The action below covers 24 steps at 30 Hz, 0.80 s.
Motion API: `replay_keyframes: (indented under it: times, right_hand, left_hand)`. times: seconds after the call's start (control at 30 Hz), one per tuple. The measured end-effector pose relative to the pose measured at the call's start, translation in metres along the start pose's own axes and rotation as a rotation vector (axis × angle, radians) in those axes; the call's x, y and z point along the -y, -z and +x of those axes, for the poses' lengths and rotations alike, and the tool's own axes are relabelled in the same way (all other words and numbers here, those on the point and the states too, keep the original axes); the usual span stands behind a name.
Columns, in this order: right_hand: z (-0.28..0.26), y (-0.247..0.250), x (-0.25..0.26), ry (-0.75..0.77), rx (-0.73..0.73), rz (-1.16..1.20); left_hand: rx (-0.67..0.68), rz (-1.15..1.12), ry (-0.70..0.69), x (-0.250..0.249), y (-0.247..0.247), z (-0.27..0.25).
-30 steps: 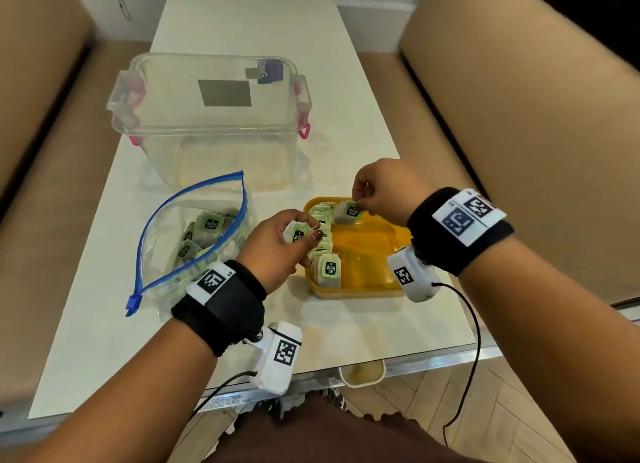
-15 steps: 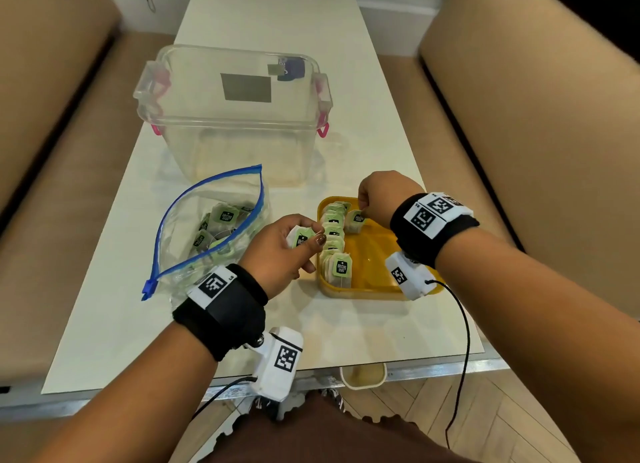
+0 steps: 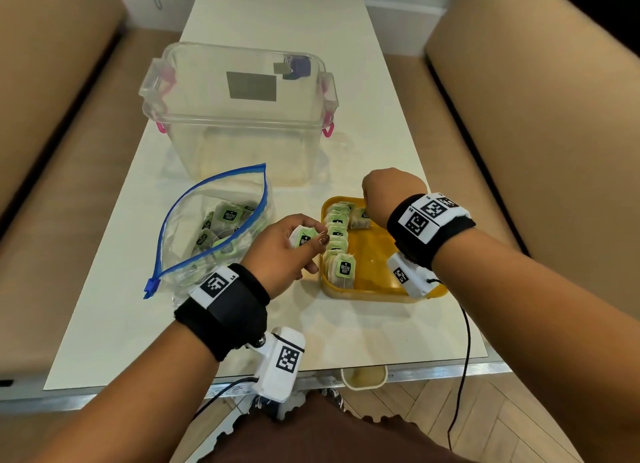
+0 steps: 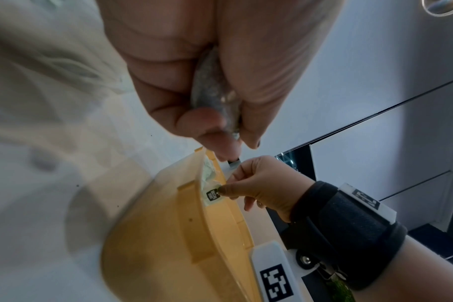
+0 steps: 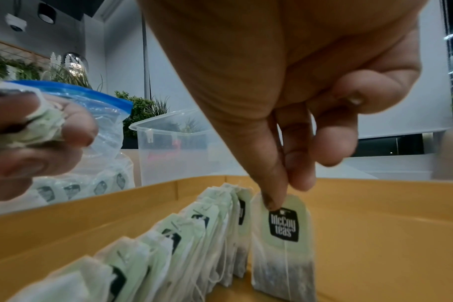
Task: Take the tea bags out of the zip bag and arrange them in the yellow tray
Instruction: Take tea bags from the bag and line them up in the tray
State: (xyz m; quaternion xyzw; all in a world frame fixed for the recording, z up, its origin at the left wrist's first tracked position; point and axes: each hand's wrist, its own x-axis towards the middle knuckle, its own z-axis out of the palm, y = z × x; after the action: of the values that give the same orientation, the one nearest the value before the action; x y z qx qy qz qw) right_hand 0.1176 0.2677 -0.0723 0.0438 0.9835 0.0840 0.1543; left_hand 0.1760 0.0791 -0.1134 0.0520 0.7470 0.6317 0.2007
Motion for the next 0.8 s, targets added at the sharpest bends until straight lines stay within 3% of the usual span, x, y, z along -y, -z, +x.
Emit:
replay_keyframes:
  times: [0.13, 0.33, 0.53, 0.63, 0.73, 0.8]
  right_hand:
    - [-0.002, 0.005, -0.004, -0.016, -0.048, 0.035]
    - [0.008, -0.003, -0.005, -0.107, 0.047, 0.091]
    - [0.001, 0.004, -0.012, -0.035, 0.013, 0.131]
    - [-0.007, 0.011, -0.016, 0.005, -0.049, 0.187]
    - [-0.027, 0.027, -0.012, 0.135, -0.141, 0.337]
    - [-0.043, 0.035, -0.005, 0.251, -0.100, 0.470]
  left_hand:
    - [0.006, 0.006, 0.007, 0.000, 0.000, 0.001]
    - [0.022, 0.012, 0.010, -0.001, -0.002, 0.001]
    - [0.030, -0.013, 0.012, -0.002, -0.004, 0.000]
    - [0.036, -0.149, 0.067, -0.007, -0.004, -0.001]
    - [0.028, -0.285, 0.155, -0.014, -0.005, -0.001]
    - [0.013, -0.345, 0.178, -0.017, -0.006, 0.001]
